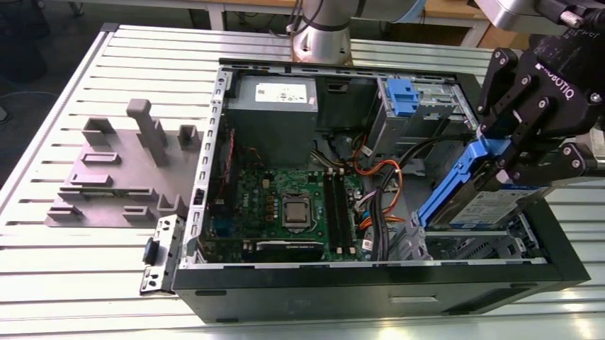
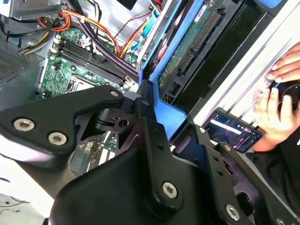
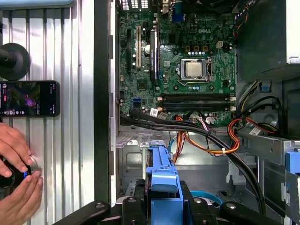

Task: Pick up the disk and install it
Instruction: 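Insert the disk into the insertion slot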

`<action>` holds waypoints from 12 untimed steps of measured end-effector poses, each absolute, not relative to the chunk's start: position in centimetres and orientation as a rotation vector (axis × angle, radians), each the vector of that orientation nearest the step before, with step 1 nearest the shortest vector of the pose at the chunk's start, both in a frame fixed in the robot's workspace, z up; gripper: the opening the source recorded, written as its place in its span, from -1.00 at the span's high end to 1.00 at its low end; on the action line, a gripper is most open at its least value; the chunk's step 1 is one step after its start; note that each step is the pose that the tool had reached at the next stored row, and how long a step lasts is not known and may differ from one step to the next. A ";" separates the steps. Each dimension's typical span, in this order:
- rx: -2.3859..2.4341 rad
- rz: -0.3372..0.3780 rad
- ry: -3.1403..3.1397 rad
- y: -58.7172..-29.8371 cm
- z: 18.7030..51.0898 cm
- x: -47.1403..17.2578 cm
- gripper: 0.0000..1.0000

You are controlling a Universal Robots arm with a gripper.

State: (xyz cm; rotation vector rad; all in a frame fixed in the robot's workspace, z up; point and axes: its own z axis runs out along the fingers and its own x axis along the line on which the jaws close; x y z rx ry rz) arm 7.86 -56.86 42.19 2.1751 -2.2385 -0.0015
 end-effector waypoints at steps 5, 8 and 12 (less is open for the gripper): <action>2.175 -0.001 -2.238 -56.9 42.2 7.9 0.12; 2.175 -0.001 -2.238 -56.9 41.7 7.9 0.12; 2.175 -0.001 -2.239 -56.9 41.0 7.9 0.15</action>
